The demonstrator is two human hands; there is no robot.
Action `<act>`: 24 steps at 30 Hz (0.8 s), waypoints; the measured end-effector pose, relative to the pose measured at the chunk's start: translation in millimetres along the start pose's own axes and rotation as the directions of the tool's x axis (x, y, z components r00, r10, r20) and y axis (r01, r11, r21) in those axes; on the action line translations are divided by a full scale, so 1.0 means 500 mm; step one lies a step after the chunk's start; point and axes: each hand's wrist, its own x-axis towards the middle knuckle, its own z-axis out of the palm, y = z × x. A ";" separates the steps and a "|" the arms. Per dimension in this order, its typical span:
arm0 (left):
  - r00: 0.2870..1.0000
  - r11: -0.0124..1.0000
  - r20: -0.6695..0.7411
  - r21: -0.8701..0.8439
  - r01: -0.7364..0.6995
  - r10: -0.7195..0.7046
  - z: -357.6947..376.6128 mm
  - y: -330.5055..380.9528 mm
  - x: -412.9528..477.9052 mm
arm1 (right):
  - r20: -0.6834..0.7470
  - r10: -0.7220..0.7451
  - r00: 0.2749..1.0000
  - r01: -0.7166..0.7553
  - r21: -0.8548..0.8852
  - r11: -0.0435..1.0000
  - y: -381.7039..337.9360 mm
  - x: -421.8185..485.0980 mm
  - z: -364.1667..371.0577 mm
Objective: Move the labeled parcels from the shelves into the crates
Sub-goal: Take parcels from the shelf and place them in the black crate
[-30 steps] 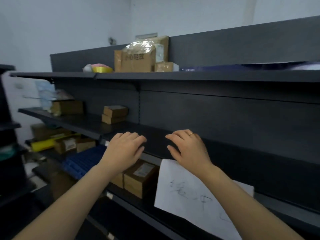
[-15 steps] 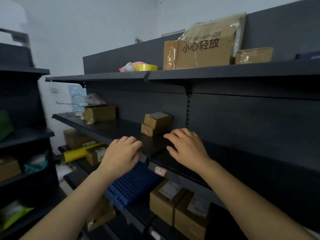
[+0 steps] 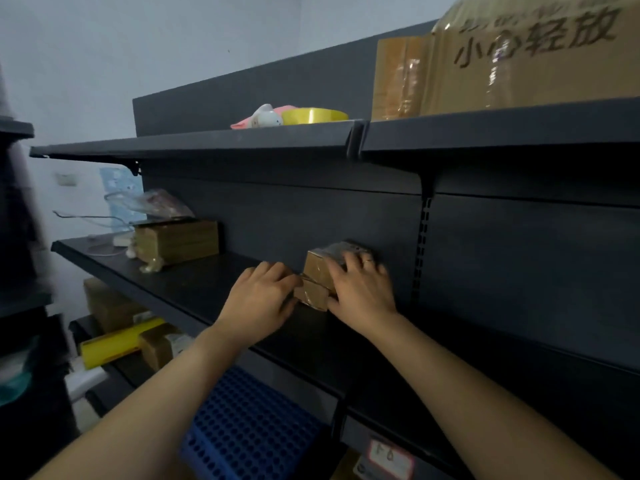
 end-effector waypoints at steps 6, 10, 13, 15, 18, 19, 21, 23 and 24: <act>0.997 0.996 0.026 -0.028 -0.079 0.080 0.062 -0.078 0.057 | 0.142 0.101 0.985 -0.097 -0.038 0.995 -0.020 0.104 0.066; 0.989 0.990 0.116 -0.113 -0.083 0.096 0.120 -0.112 0.101 | 0.185 0.098 0.978 -0.095 -0.028 0.995 -0.001 0.127 0.095; 0.958 0.981 0.268 -0.186 -0.052 0.102 0.171 -0.114 0.139 | 0.143 0.126 0.982 -0.129 0.013 0.992 0.012 0.119 0.094; 0.920 0.969 0.373 -0.245 -0.030 0.123 0.200 -0.106 0.161 | 0.111 0.155 0.982 -0.157 0.012 0.988 0.016 0.107 0.085; 0.882 0.933 0.432 -0.358 -0.025 0.189 0.235 -0.082 0.187 | 0.060 0.236 0.970 -0.237 -0.001 0.972 0.021 0.084 0.070; 0.873 0.922 0.438 -0.386 -0.034 0.215 0.243 -0.073 0.190 | 0.046 0.269 0.962 -0.269 -0.003 0.963 0.022 0.075 0.064; 0.860 0.905 0.431 -0.418 -0.079 0.274 0.255 -0.053 0.195 | 0.019 0.328 0.944 -0.328 -0.027 0.944 0.026 0.055 0.056; 0.842 0.895 0.425 -0.424 -0.139 0.332 0.260 -0.035 0.197 | 0.008 0.371 0.929 -0.369 -0.084 0.926 0.030 0.036 0.051; 0.834 0.892 0.426 -0.423 -0.161 0.352 0.260 -0.028 0.198 | 0.004 0.389 0.921 -0.386 -0.118 0.915 0.032 0.026 0.047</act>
